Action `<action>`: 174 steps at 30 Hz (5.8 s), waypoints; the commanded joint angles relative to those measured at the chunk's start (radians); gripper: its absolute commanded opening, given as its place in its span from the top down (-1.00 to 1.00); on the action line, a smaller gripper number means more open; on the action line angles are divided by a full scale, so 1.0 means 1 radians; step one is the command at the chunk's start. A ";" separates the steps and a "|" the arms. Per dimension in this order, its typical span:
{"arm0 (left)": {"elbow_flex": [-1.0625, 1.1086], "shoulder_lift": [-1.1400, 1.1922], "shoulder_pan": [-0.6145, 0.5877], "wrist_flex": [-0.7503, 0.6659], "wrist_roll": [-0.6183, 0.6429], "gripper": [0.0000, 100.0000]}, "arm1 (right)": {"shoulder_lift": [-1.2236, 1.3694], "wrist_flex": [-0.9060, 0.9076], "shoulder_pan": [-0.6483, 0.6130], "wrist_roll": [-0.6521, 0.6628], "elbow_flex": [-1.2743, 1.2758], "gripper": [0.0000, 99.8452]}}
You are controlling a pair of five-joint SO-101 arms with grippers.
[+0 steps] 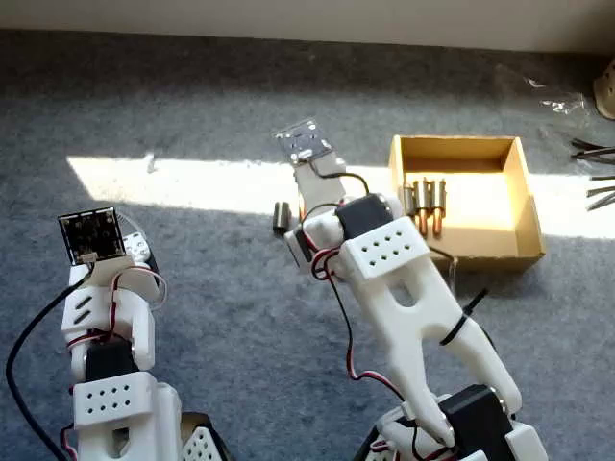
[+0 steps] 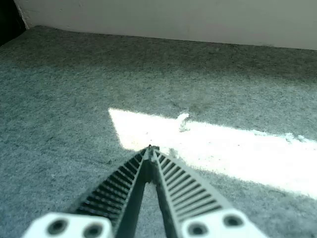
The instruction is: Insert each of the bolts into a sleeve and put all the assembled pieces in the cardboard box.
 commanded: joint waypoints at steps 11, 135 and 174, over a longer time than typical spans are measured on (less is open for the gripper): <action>-0.010 -0.012 0.067 -0.018 0.003 0.99 | -0.056 0.217 0.065 -0.005 -0.263 0.99; -2.391 2.153 0.680 1.034 0.362 0.75 | -1.372 -0.489 0.179 0.048 1.211 0.99; -2.542 2.213 0.639 1.214 0.362 0.78 | -1.372 -0.467 0.176 0.081 1.227 0.99</action>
